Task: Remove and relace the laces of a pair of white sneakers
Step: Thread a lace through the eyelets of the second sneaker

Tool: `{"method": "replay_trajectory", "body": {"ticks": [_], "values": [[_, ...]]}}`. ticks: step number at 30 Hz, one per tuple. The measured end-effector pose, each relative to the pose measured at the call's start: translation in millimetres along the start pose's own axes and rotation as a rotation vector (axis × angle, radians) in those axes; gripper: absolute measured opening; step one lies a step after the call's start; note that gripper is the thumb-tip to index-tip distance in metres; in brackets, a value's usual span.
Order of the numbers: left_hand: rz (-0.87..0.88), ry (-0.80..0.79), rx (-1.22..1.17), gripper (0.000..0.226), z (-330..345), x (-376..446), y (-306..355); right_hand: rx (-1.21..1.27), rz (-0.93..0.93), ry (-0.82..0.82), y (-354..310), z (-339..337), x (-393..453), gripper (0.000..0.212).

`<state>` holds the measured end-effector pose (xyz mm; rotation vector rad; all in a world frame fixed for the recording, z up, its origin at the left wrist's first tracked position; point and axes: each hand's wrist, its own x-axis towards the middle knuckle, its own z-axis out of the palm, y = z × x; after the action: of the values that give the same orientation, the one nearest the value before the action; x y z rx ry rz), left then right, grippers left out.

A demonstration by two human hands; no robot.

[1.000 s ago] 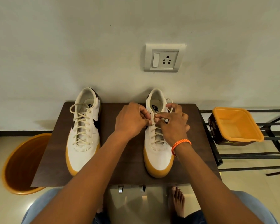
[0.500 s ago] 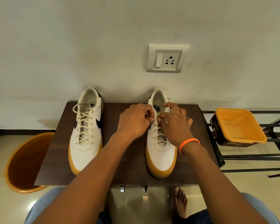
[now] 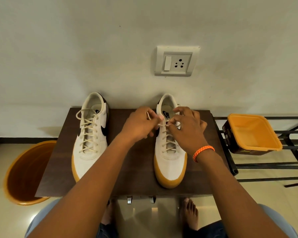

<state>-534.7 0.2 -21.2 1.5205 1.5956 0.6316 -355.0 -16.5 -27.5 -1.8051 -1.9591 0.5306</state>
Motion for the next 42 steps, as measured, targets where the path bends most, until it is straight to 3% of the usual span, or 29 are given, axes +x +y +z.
{"method": "replay_trajectory", "body": {"ticks": [11,14,20,22,25,29,34,38,42], "values": [[0.127,-0.023,0.248,0.017,6,0,-3,-0.053,-0.004,-0.039,3,2,0,0.006],[0.117,-0.042,0.053,0.014,1,1,-1,-0.08,0.0,-0.045,2,1,0,0.006],[0.086,-0.025,-0.602,0.018,-11,1,4,-0.082,0.014,-0.04,2,-1,-1,0.008],[0.047,-0.021,-0.702,0.021,-10,2,5,-0.067,0.017,-0.031,2,-2,0,0.008],[0.004,0.012,-0.366,0.013,-7,1,6,-0.005,0.012,0.012,1,-1,1,0.008],[0.094,-0.029,0.16,0.021,5,3,-7,0.018,-0.012,0.037,3,1,2,0.007],[0.151,0.049,0.276,0.022,8,3,-7,-0.021,-0.02,0.007,5,0,2,0.005],[0.133,0.062,0.082,0.014,3,3,-5,-0.067,-0.032,-0.004,4,-1,2,0.003],[0.093,0.125,-0.404,0.013,-10,2,4,-0.087,-0.023,-0.008,5,-1,1,0.008]]}}
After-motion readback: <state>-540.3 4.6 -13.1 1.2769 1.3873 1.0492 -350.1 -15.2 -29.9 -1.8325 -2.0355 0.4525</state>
